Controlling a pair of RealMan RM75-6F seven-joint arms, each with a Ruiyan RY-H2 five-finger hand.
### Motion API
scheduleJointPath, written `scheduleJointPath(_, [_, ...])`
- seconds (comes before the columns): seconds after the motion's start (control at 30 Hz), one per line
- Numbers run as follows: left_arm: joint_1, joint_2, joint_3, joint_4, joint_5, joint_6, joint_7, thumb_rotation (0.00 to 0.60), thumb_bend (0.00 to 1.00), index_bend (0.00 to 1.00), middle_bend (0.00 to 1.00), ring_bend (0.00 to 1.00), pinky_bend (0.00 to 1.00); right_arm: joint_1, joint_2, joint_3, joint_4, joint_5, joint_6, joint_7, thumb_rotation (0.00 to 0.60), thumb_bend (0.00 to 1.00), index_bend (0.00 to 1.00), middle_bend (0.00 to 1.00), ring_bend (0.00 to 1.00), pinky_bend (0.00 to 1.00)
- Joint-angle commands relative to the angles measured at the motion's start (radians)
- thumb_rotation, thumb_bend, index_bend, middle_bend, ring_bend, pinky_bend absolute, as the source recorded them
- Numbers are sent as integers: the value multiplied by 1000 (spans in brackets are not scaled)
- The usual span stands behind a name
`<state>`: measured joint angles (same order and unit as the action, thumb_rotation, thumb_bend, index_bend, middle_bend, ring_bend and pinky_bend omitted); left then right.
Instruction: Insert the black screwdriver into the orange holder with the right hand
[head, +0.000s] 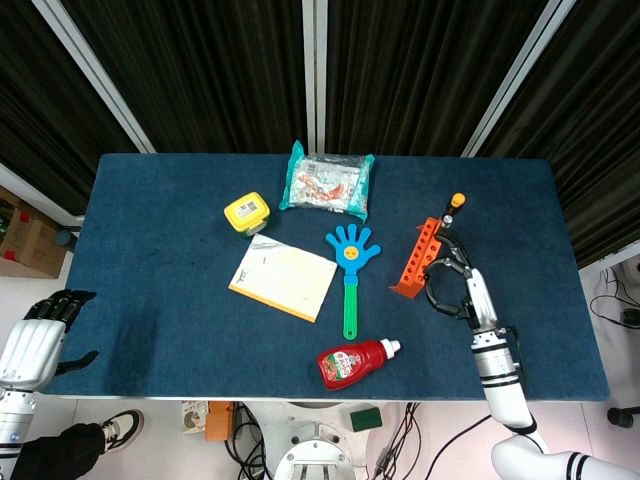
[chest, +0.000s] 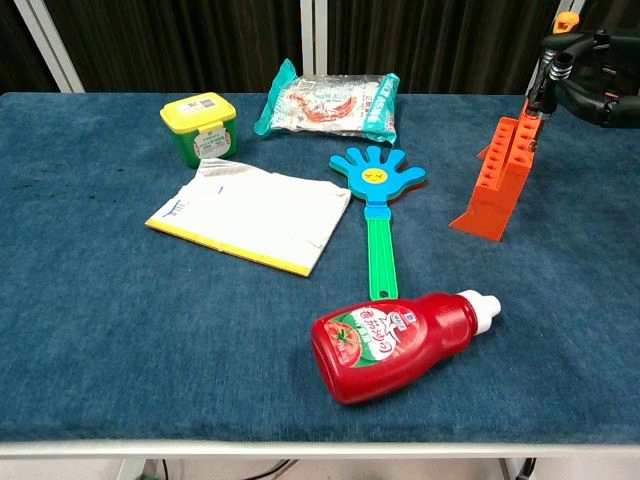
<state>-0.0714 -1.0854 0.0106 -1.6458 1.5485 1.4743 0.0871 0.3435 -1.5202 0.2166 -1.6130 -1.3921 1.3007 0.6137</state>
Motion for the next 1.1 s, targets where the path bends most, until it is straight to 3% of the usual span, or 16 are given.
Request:
scheduleJointPath(0.03, [-1,0,1,0,0,-1,0,600,36,185,216,142,261,1,-4,5,8,12,-6,-1,600,425,673,102,0,0])
scheduleJointPath(0.9, [-6,1,0,1,-7,-12,-1,600,36,184,216,143,260,10,-12,25,29,68,-84,100,600,415,667,100,0,0])
scheduleJointPath(1.0, [-6,1,0,1,-6,-12,0,600,36,185,216,143,261,12,-12,23,33,60,-87,107,600,408,583,99,0,0])
scheduleJointPath(1.1, [-5,2,-1,0,-7,-11,0,600,36,185,216,143,261,13,-9,16,41,39,-86,116,600,377,363,80,0,0])
